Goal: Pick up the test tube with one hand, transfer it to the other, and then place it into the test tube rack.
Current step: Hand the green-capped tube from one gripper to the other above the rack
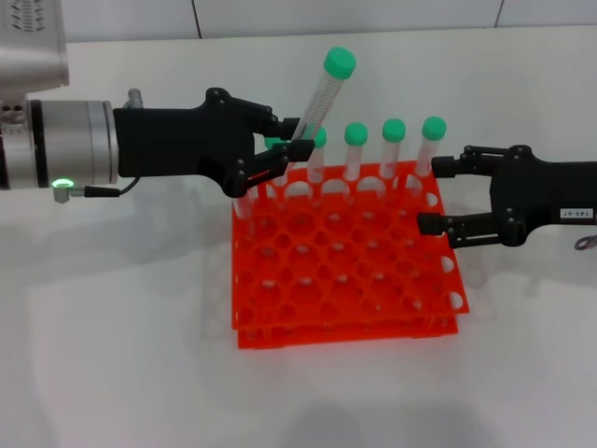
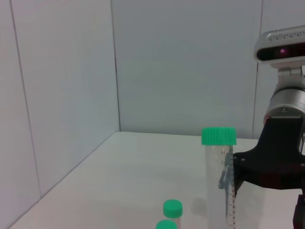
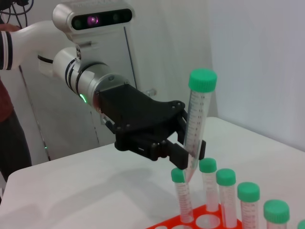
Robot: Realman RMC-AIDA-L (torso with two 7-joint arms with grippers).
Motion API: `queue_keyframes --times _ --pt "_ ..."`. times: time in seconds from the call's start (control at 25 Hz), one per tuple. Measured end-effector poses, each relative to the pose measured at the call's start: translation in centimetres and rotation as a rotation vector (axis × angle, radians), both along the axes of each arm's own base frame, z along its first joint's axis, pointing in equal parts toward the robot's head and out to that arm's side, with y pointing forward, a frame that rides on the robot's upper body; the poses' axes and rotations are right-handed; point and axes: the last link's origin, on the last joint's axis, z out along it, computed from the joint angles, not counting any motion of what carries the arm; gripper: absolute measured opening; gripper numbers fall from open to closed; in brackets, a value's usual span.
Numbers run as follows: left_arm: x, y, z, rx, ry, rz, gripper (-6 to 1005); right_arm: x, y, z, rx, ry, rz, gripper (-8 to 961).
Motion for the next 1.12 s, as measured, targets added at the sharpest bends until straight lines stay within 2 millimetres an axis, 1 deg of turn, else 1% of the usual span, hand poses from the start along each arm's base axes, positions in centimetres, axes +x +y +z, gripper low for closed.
queue_keyframes --times 0.32,0.92,1.12 --pt "0.1 -0.4 -0.2 -0.025 -0.005 -0.009 200 -0.5 0.4 -0.1 -0.001 0.002 0.015 752" --pt "-0.1 -0.9 -0.8 -0.056 -0.001 -0.006 199 -0.5 0.3 -0.1 -0.003 0.004 0.013 747" --pt "-0.2 -0.9 -0.8 -0.059 0.004 -0.006 199 -1.1 0.6 0.0 -0.004 0.009 0.024 746"
